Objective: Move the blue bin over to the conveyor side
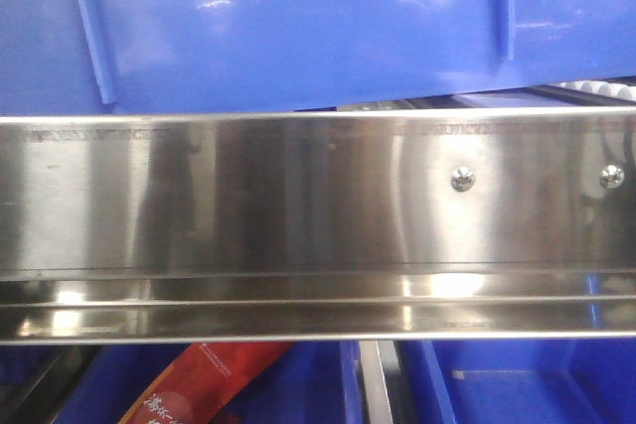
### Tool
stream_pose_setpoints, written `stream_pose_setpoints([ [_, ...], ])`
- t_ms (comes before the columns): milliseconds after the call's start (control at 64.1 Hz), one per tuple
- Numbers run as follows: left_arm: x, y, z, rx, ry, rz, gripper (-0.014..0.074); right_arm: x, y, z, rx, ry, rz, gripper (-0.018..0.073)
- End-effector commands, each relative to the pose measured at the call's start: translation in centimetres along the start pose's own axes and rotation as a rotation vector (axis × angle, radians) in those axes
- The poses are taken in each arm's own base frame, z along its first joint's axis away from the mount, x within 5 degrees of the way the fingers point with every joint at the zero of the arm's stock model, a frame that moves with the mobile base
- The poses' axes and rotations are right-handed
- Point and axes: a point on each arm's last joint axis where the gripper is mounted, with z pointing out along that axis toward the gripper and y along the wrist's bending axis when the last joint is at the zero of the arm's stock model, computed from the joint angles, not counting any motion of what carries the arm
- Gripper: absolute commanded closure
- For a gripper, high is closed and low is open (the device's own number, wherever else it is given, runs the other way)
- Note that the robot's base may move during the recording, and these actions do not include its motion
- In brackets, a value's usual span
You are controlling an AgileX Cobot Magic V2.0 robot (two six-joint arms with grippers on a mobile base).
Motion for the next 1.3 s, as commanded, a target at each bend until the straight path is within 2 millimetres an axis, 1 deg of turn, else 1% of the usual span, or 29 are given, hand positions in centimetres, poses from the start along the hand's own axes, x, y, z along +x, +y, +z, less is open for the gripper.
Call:
stream_pose_setpoints([
  [0,-0.2,0.0,0.0,-0.003,-0.022,-0.008,0.0592,-0.2,0.0,0.0,0.000,-0.018,0.004,0.0628],
  [702,-0.3,0.0,0.0,-0.003,-0.024,-0.008,0.0592,-0.2,0.0,0.0,0.000,-0.022,-0.007,0.0628],
  [812,-0.3,0.0,0.0,-0.002,-0.026,-0.006,0.0592,-0.6,0.0,0.0,0.002,-0.066,-0.007,0.0628],
  [937,-0.8,0.0,0.0,-0.004,-0.077,-0.006,0.0592,-1.8,-0.1,-0.2,0.009,-0.197,-0.007,0.0628],
  [983,-1.9,0.1,-0.1,-0.005,-0.102,-0.006,0.0592,-2.0,0.0,-0.2,0.007,-0.182,-0.007,0.0628],
  [1030,-3.0,0.1,-0.2,-0.006,-0.097,-0.006,0.0592,-3.2,0.0,-0.4,0.001,-0.156,-0.009,0.0628],
  [1108,-5.8,0.3,-0.6,-0.007,-0.070,-0.006,0.0592,-5.1,0.2,-0.9,-0.011,-0.065,-0.010,0.0628],
  [1155,-7.1,0.4,-1.0,-0.008,-0.031,-0.007,0.0592,-6.7,0.3,-1.4,-0.017,-0.052,-0.011,0.0628],
  [1171,-7.6,0.4,-1.2,-0.008,-0.024,-0.007,0.0592,-7.5,0.4,-1.7,-0.019,-0.062,-0.011,0.0628],
  [1186,-8.4,0.4,-1.5,-0.009,-0.027,-0.007,0.0592,-8.0,0.4,-1.9,-0.020,-0.063,-0.012,0.0628],
  [1202,-8.9,0.5,-1.6,-0.009,-0.018,-0.007,0.0592,-8.3,0.4,-2.0,-0.021,-0.063,-0.012,0.0628],
  [1233,-9.7,0.5,-1.8,-0.009,0.003,-0.007,0.0592,-9.5,0.5,-2.5,-0.024,-0.064,-0.013,0.0628],
  [1280,-10.8,0.5,-1.8,-0.006,0.051,-0.015,0.0592,-10.8,0.5,-2.6,-0.028,-0.036,-0.014,0.0628],
])
